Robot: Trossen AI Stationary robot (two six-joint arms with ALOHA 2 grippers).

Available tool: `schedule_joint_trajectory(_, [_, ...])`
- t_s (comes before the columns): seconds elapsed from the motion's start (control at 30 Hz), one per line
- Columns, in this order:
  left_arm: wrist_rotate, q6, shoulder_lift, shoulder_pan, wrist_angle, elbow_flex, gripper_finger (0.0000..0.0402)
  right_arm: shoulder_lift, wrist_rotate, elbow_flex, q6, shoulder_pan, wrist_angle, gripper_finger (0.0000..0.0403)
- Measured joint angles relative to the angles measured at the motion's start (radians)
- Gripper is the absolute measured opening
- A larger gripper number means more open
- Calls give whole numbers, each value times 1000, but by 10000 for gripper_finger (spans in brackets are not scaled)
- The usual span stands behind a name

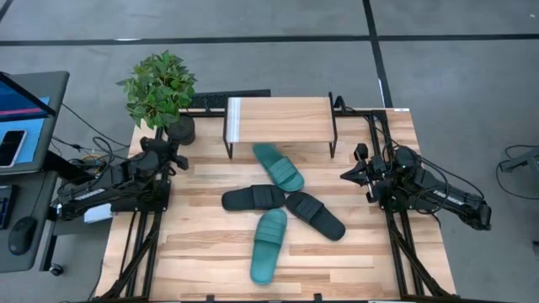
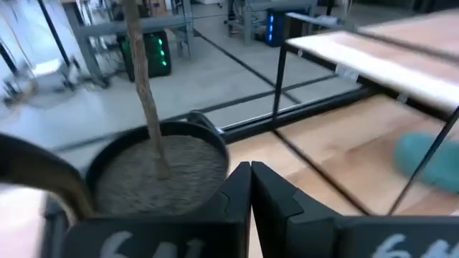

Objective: Pick and place slides into the shelf
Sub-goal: Put the left black pair of slippers on the shelf

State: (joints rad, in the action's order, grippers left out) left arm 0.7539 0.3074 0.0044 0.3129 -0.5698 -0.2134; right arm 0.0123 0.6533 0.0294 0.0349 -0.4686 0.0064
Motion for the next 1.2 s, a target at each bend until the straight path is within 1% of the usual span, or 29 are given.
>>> schedule_joint_trajectory(0.1, [-23,165,0,0,18,0,0,0,0,0,0,0,0,0])
schedule_joint_trajectory(0.17, [-3,263,1,0,41,0,0,0,0,0,0,0,0,0])
schedule_joint_trajectory(0.23, [-8,405,0,1,66,0,0,0,0,0,0,0,0,0])
schedule_joint_trajectory(0.3, [-78,531,0,1,64,0,0,0,0,0,0,0,0,0])
schedule_joint_trajectory(0.37, [-134,563,1,0,78,0,0,0,0,0,0,0,0,0])
schedule_joint_trajectory(0.4, [-162,551,1,1,84,0,0,0,0,0,0,0,0,0])
schedule_joint_trajectory(0.47, [-264,478,2,0,102,0,0,0,0,0,0,0,0,0])
schedule_joint_trajectory(0.6, [-542,339,2,0,175,0,0,0,0,0,0,0,0,0])
schedule_joint_trajectory(0.7, [-736,255,2,0,265,0,0,0,0,0,0,0,0,0])
schedule_joint_trajectory(0.77, [-829,206,2,0,332,0,0,0,0,0,0,0,0,0])
schedule_joint_trajectory(0.8, [-860,181,2,0,366,0,0,0,0,0,0,0,0,0])
schedule_joint_trajectory(0.87, [-892,120,2,0,430,0,0,0,0,0,0,0,0,0])
schedule_joint_trajectory(0.97, [-897,40,2,0,498,0,0,0,0,0,0,0,0,0])
schedule_joint_trajectory(1.1, [-895,29,2,0,539,0,0,0,0,0,0,0,0,0])
schedule_joint_trajectory(1.2, [-858,28,1,0,570,0,0,0,0,0,0,0,0,0])
